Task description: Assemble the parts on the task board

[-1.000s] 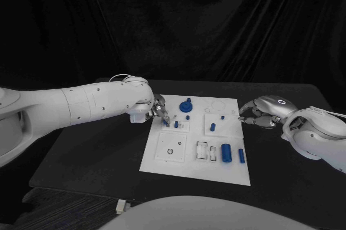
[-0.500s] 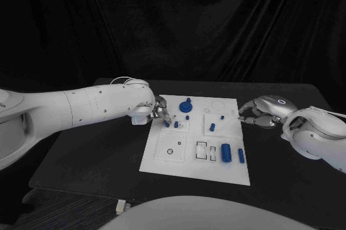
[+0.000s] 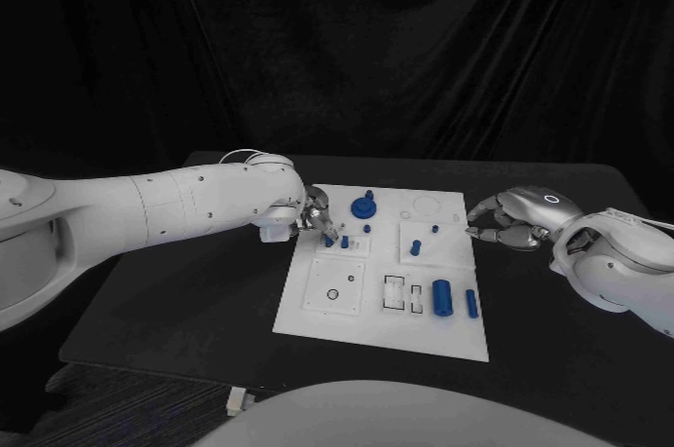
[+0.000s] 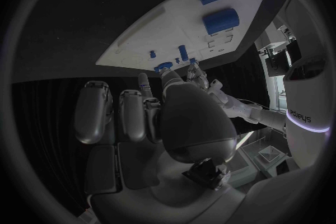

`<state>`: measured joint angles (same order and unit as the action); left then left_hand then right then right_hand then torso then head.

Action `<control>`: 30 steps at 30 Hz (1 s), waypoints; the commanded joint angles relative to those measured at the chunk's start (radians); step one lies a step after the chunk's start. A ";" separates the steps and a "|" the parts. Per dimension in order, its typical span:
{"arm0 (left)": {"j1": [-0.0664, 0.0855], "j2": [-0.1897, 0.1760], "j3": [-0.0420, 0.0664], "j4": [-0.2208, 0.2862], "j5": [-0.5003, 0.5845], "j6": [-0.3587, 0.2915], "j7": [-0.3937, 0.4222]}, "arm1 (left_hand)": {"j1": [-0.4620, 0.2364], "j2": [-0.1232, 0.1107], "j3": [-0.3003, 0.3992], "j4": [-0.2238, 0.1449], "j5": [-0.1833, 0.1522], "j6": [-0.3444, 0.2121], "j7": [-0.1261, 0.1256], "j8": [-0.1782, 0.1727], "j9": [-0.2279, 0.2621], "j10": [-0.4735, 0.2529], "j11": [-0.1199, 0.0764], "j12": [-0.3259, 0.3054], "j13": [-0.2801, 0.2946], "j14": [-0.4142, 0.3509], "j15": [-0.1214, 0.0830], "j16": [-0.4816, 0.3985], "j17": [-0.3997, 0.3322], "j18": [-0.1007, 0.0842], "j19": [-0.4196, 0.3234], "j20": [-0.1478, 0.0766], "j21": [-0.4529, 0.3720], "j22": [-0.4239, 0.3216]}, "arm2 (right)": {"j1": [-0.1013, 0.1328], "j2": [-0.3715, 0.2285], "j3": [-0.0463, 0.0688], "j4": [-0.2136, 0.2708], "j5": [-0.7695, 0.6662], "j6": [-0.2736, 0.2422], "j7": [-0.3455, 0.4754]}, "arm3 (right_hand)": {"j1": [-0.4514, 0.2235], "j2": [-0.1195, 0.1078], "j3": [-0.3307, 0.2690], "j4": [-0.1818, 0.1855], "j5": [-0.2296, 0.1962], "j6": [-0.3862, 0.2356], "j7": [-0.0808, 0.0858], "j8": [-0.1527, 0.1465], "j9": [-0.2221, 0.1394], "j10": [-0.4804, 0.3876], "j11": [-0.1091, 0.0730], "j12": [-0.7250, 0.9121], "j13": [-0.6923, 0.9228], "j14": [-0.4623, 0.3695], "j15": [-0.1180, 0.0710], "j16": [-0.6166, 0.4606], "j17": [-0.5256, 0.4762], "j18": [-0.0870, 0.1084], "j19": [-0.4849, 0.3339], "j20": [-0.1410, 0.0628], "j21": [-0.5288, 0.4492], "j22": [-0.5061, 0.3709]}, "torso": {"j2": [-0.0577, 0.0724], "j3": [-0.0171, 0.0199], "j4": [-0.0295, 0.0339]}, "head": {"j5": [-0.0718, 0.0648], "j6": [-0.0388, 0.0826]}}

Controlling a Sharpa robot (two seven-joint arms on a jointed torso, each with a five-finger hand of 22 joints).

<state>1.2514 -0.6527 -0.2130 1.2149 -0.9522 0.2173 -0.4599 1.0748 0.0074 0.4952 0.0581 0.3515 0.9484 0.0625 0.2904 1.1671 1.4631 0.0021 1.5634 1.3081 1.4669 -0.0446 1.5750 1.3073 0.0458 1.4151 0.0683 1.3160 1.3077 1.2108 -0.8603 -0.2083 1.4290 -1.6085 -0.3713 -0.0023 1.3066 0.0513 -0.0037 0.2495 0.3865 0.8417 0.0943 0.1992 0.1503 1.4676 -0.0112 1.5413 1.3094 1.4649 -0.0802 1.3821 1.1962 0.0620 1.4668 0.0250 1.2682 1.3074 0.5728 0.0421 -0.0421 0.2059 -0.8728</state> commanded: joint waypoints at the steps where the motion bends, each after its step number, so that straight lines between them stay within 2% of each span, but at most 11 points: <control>1: -0.003 0.001 0.001 -0.002 0.000 -0.001 0.016 | 0.002 0.006 -0.003 -0.002 -0.004 0.001 -0.004 0.003 0.001 0.091 -0.004 -0.004 0.252 0.104 0.000 -0.004 0.263 0.017 -0.009 -0.001 -0.002 0.180 | -0.003 0.000 0.001 0.000 -0.001 -0.010 -0.011 | 0.008 -0.001 0.004 0.001 0.004 0.006 0.003 -0.005 -0.001 0.067 0.005 -0.004 0.194 0.042 0.005 -0.006 0.000 0.005 0.015 0.008 -0.006 0.172 | 0.000 0.0003 0.0003 | 0.000 0.000; 25: -0.006 -0.003 0.000 -0.017 0.000 -0.003 0.010 | 0.006 0.006 -0.004 -0.004 -0.004 -0.003 -0.005 0.006 0.005 0.090 -0.005 -0.005 0.251 0.104 -0.001 -0.004 0.263 0.018 -0.011 -0.001 -0.004 0.179 | -0.006 0.002 0.001 -0.003 0.008 -0.017 -0.001 | 0.012 -0.001 0.007 -0.001 0.008 0.010 0.003 -0.003 -0.002 0.069 0.005 -0.003 0.197 0.043 0.005 -0.005 0.002 0.005 0.015 0.008 -0.006 0.173 | 0.000 0.0001 0.0002 | 0.006 0.000; 30: -0.011 -0.002 0.000 -0.018 0.000 -0.002 0.011 | 0.008 0.005 -0.004 -0.006 -0.005 -0.004 -0.005 0.006 0.006 0.090 -0.005 -0.005 0.251 0.104 -0.001 -0.004 0.263 0.018 -0.011 -0.001 -0.004 0.179 | -0.007 0.002 0.001 -0.003 0.008 -0.019 -0.001 | 0.012 -0.001 0.007 -0.001 0.008 0.010 0.003 -0.003 -0.002 0.069 0.005 -0.003 0.197 0.043 0.005 -0.005 0.002 0.005 0.015 0.008 -0.006 0.173 | 0.000 0.0003 0.0001 | 0.006 0.000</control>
<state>1.2470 -0.6560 -0.2111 1.1968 -0.9521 0.2157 -0.4572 1.0746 0.0073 0.4910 0.0566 0.3514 0.9472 0.0645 0.2903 1.1723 1.4631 0.0021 1.5634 1.3078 1.4669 -0.0446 1.5750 1.3079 0.0457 1.4115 0.0646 1.3161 1.3075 1.2061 -0.8578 -0.2083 1.4260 -1.6027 -0.3733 -0.0008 1.3065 0.0513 -0.0037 0.2495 0.3909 0.8452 0.0978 0.1992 0.1496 1.4676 -0.0112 1.5413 1.3095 1.4649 -0.0802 1.3786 1.1977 0.0621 1.4668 0.0250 1.2643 1.3073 0.5726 0.0422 -0.0417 0.2121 -0.8728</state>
